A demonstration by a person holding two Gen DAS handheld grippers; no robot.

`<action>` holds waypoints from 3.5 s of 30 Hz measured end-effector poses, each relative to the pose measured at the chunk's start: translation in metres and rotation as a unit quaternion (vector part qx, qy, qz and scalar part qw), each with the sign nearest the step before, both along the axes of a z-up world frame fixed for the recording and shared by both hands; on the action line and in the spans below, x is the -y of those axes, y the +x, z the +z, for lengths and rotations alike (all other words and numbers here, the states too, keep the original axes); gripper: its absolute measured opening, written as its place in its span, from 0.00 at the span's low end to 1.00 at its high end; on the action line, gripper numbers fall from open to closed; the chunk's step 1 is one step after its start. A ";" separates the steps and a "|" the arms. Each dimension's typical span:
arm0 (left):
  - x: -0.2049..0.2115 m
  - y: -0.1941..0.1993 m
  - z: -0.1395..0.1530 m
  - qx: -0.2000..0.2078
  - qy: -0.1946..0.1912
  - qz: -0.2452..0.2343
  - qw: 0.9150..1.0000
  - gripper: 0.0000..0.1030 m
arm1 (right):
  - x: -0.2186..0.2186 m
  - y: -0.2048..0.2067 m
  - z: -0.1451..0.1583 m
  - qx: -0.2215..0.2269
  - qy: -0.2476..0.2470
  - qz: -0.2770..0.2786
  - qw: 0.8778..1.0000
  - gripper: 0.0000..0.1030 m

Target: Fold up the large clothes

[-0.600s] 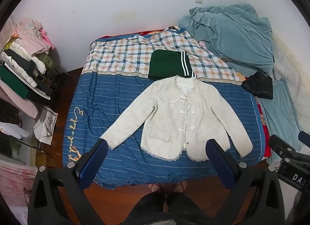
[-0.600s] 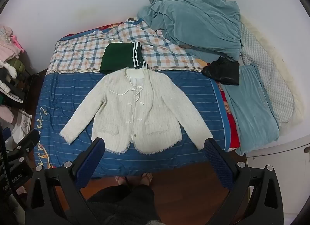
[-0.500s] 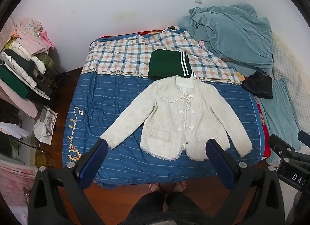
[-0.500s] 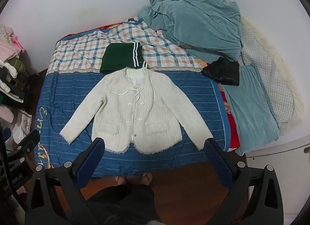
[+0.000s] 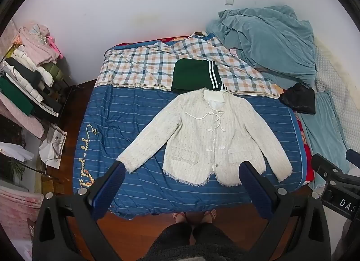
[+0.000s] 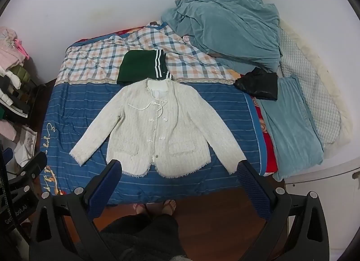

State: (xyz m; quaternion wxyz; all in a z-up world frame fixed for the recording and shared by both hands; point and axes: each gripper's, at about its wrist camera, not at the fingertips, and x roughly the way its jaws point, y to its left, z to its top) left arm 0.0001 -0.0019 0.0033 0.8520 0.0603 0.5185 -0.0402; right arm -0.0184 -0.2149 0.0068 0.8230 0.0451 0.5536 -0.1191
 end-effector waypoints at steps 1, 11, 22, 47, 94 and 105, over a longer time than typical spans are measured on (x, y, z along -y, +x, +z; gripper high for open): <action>0.001 0.001 0.002 0.000 0.000 0.000 1.000 1.00 | 0.000 0.000 0.001 0.000 0.000 0.000 1.000 1.00; 0.007 -0.001 0.010 0.003 -0.001 -0.001 1.000 1.00 | -0.001 -0.003 0.012 0.001 -0.005 0.002 1.000 1.00; 0.012 -0.002 0.009 0.005 -0.003 -0.003 1.000 1.00 | 0.000 -0.003 0.013 0.002 -0.006 0.002 1.000 1.00; 0.013 0.002 0.010 0.008 -0.005 -0.003 1.000 1.00 | -0.005 -0.002 0.017 0.003 -0.012 0.005 1.000 1.00; 0.005 0.103 -0.123 0.032 0.046 0.024 0.998 1.00 | 0.104 0.007 -0.144 0.002 0.119 -0.225 0.967 0.64; 0.048 0.165 -0.302 -0.070 0.116 0.073 0.988 1.00 | 0.241 -0.057 -0.465 -0.024 0.339 -0.488 0.804 0.65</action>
